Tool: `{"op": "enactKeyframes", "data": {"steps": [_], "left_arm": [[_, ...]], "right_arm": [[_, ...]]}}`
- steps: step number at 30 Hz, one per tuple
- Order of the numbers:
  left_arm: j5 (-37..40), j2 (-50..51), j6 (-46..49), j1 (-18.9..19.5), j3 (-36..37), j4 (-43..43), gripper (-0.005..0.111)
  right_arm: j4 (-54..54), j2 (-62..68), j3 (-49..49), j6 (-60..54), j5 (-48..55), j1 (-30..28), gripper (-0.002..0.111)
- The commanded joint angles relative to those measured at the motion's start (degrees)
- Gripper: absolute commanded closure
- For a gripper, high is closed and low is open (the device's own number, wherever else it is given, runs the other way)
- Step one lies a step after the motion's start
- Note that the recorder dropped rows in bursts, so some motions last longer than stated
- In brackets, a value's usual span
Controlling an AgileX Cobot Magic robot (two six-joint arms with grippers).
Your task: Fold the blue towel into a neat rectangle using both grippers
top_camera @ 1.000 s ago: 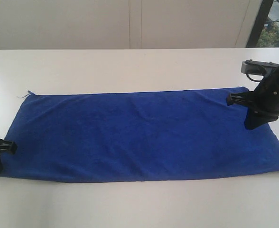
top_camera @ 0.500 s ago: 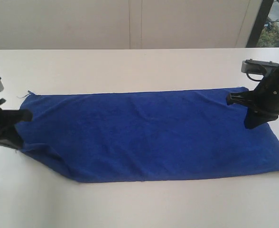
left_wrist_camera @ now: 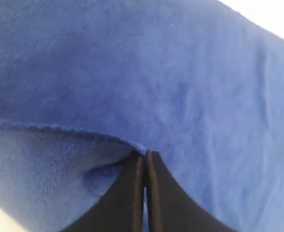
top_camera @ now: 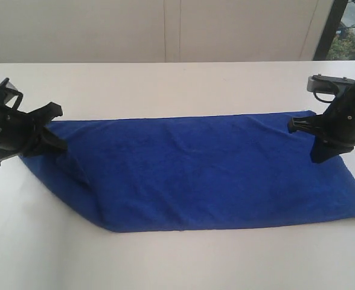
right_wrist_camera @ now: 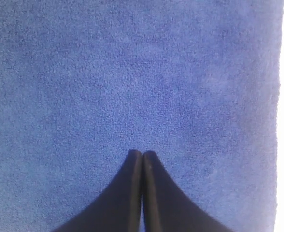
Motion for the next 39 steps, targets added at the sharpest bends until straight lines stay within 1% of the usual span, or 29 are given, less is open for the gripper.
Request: {"op": "enactKeyframes", "data": {"steps": [1, 5, 7, 9, 15, 22, 26, 29, 34, 39], "left_arm": [[0.30, 1.13, 7.93, 0.03, -0.14, -10.92, 0.092], [0.51, 1.45, 12.31, 0.03, -0.14, -13.56, 0.060], [0.51, 1.45, 12.94, 0.03, -0.14, -13.57, 0.050], [0.64, 1.45, 13.93, 0.03, -0.14, -13.57, 0.045], [0.69, 1.33, 18.04, 0.03, -0.14, -13.23, 0.045], [0.41, 3.79, 20.11, 0.03, -0.14, -12.79, 0.045], [-1.44, 4.75, 24.74, 0.03, -0.14, -13.10, 0.045], [-2.30, 5.40, 28.18, 0.03, -0.14, -14.61, 0.045], [0.13, 6.65, 35.68, 0.03, -0.14, -21.84, 0.045], [-0.71, 8.35, 37.30, 0.03, -0.14, -22.58, 0.045]], "right_arm": [[0.09, -0.16, -0.24, -0.67, -0.28, 0.07, 0.108], [0.09, -0.16, -0.24, -0.67, -0.28, 0.07, 0.108], [0.09, -0.16, -0.24, -0.67, -0.28, 0.07, 0.108], [0.09, -0.16, -0.24, -0.67, -0.28, 0.07, 0.108], [0.09, -0.16, -0.24, -0.67, -0.18, 0.07, 0.108], [0.09, -0.16, -0.24, -0.67, -0.30, 0.07, 0.108], [0.09, -0.16, -0.24, -0.67, -0.78, 0.07, 0.108], [0.09, -0.16, -0.24, -0.67, -0.90, 0.07, 0.108], [0.09, -0.16, -0.24, -0.67, -1.03, 0.07, 0.108], [0.09, -0.16, -0.24, -0.67, -1.03, 0.07, 0.108]]}}
